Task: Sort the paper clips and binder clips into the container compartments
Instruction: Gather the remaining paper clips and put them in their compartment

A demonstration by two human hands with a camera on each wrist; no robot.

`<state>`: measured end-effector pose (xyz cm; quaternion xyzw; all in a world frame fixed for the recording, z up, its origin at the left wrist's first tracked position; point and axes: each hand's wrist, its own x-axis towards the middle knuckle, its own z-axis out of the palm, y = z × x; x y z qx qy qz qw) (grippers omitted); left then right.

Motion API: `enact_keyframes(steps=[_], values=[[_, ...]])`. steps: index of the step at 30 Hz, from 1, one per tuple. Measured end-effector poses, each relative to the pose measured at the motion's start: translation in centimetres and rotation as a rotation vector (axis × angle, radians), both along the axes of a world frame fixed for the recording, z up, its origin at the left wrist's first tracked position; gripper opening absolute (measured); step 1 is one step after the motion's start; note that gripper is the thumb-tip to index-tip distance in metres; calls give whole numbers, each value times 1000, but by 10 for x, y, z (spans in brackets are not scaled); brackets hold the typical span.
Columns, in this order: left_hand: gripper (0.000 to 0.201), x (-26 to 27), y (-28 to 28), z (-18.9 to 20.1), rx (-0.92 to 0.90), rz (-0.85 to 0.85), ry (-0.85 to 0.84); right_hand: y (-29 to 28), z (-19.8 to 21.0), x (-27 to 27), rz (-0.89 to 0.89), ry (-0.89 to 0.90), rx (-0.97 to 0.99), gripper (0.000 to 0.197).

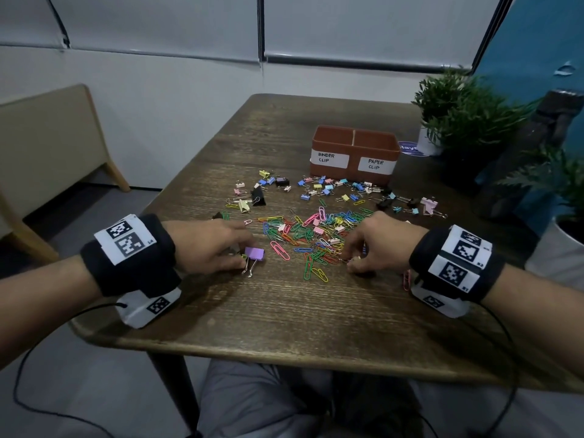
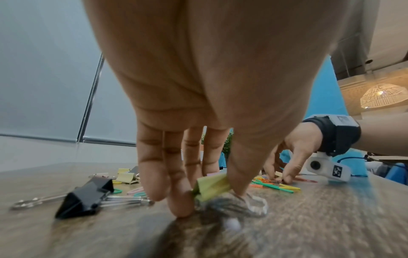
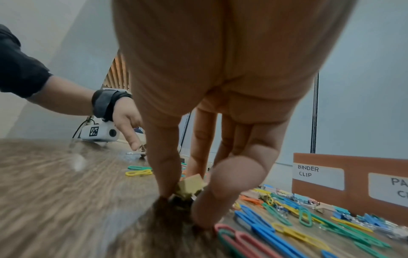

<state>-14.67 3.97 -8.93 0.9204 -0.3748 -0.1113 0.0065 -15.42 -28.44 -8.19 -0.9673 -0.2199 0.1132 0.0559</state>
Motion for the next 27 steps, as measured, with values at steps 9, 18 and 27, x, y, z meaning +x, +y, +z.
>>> enact_keyframes(steps=[9,18,27], values=[[30,2,-3,-1,38,0,-6,-10,18,-5,-93,-65,103,9],[25,8,-13,-2,-2,-24,-42,-103,34,67,-508,-253,220,11],[16,13,-27,0,-18,-40,10,-115,15,98,-519,-210,66,19]])
